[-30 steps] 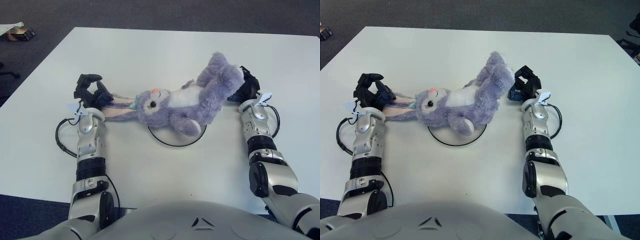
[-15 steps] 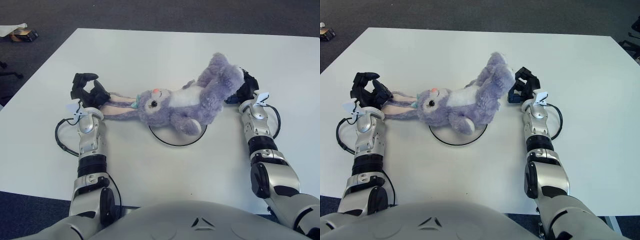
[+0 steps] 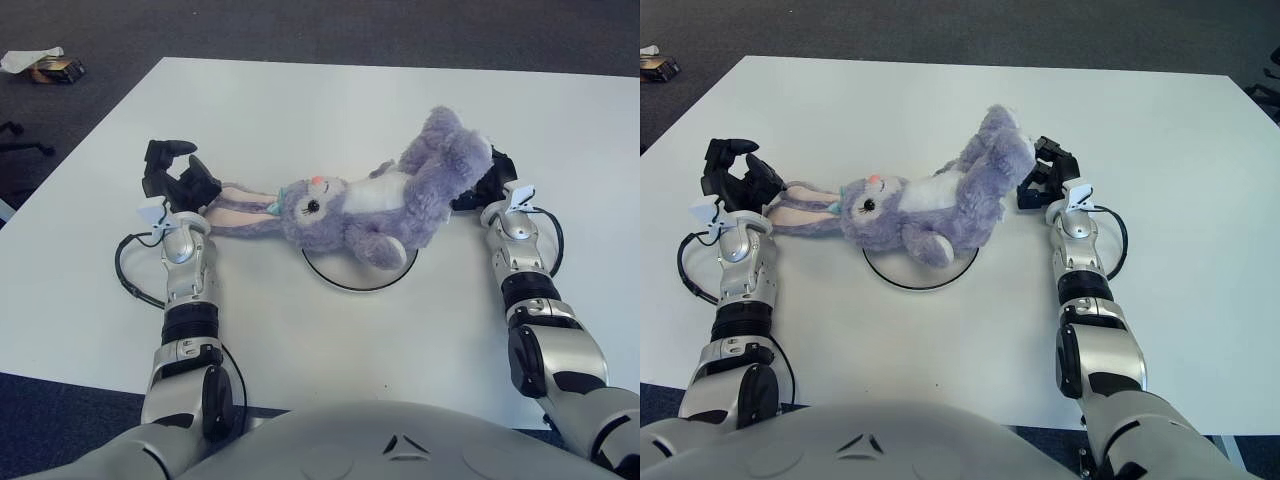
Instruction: Put the doll into the plate.
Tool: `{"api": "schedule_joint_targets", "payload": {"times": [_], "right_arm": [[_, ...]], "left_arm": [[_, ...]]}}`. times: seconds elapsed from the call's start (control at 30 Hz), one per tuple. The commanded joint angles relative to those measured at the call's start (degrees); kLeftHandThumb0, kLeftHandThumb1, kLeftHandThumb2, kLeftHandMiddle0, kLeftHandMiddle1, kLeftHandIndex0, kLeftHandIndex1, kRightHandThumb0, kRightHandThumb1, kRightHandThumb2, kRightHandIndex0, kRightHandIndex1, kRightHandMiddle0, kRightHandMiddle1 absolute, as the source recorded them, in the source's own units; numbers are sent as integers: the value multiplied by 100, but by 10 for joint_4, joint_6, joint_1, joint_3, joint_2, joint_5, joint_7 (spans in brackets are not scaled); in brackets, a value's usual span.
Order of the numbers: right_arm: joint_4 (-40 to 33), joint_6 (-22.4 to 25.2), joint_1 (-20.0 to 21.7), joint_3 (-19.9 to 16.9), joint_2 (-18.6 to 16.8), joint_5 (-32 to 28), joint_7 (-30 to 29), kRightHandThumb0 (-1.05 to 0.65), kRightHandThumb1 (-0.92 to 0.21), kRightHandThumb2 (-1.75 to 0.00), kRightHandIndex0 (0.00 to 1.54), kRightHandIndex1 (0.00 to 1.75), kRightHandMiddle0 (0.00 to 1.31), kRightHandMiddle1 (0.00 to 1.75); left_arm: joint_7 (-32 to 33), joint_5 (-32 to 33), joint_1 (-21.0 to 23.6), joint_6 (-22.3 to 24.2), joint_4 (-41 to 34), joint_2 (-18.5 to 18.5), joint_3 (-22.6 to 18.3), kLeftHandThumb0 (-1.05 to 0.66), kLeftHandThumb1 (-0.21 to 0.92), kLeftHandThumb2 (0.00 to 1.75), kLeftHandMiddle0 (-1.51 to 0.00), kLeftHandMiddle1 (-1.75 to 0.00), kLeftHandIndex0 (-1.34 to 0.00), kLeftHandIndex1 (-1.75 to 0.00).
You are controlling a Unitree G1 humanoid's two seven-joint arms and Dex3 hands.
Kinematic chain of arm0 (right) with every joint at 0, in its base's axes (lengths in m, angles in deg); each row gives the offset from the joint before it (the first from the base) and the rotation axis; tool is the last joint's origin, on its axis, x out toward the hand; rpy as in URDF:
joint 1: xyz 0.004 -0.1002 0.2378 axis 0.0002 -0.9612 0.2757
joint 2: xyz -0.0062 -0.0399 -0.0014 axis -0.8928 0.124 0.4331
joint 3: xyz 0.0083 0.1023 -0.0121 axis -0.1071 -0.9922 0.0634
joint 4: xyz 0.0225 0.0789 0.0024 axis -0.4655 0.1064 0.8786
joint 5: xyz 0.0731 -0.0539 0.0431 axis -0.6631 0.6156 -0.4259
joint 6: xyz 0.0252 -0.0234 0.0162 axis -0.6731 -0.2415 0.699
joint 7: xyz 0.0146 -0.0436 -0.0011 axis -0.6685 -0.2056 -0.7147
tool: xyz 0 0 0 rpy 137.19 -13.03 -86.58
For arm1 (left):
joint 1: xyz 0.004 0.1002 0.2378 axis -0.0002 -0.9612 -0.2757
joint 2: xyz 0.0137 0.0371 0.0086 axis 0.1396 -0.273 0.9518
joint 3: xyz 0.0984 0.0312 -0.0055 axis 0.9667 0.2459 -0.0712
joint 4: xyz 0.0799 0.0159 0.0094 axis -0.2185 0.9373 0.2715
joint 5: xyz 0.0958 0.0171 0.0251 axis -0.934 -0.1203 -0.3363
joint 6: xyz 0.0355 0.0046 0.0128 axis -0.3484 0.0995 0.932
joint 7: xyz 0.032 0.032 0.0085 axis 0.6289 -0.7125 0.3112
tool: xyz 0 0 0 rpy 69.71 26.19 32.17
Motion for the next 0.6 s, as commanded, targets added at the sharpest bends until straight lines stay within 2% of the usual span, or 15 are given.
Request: {"api": "schedule_joint_targets", "payload": {"times": [0.0,0.3,0.57], "right_arm": [[30,18,-28,19,-5,23,5,-49,-25,-139,132,175,66,174],[45,3,-25,30,-1,32,-1,-50,-27,-138,134,175,66,175],[48,-2,-24,40,2,40,-3,-50,-26,-138,133,175,66,175]], "left_arm": [[15,-15,-30,-11,30,-28,10,-43,50,109,-127,-175,-47,-175],[46,-46,-26,-32,51,-23,16,-43,47,112,-127,-175,-49,-175],[51,-57,-24,-6,57,-10,24,-44,46,114,-125,-175,-50,-175]]}}
